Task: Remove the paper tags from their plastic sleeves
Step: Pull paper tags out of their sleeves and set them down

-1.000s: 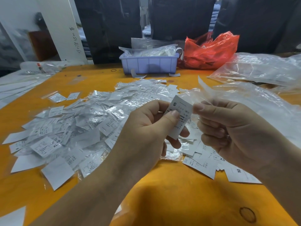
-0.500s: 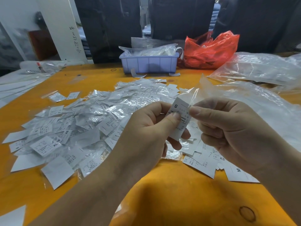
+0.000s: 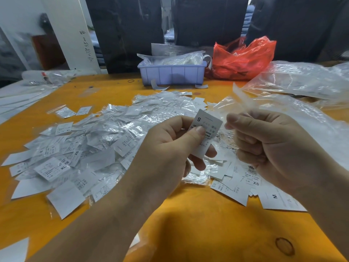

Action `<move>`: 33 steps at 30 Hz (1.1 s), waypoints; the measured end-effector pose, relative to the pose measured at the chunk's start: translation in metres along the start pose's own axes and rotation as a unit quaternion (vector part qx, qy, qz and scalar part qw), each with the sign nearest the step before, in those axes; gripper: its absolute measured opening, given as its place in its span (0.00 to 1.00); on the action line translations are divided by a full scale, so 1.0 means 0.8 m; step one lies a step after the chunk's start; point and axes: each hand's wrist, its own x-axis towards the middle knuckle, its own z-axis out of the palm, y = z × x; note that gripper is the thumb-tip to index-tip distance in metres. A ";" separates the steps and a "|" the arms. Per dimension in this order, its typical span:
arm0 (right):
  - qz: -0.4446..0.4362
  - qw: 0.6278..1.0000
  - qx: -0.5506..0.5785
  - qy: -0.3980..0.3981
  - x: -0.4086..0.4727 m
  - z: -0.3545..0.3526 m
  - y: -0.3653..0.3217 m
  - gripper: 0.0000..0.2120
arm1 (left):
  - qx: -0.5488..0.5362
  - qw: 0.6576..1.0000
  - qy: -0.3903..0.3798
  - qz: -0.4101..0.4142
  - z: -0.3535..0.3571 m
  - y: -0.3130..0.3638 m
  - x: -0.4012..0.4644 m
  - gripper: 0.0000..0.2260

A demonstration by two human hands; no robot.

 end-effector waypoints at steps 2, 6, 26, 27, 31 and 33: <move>0.004 1.000 0.003 -0.001 0.000 0.000 0.001 0.08 | -0.001 1.000 0.000 -0.001 0.000 -0.001 0.001 0.06; 0.008 1.000 -0.004 -0.001 -0.001 0.003 0.002 0.09 | -0.008 1.000 -0.001 -0.003 0.000 -0.001 0.001 0.06; -0.004 1.000 0.004 0.024 -0.001 0.003 0.001 0.08 | -0.003 1.000 0.009 0.004 -0.004 0.001 0.001 0.06; -0.003 1.000 0.001 0.022 -0.001 0.004 0.001 0.09 | -0.002 1.000 0.009 0.004 -0.003 0.001 0.001 0.07; -0.009 1.000 -0.013 0.022 -0.001 0.005 0.004 0.09 | 0.001 1.000 0.006 0.004 -0.004 0.001 0.001 0.07; -0.015 0.999 -0.022 0.020 -0.001 0.006 0.005 0.09 | 0.004 1.000 0.007 0.004 -0.003 0.002 0.000 0.07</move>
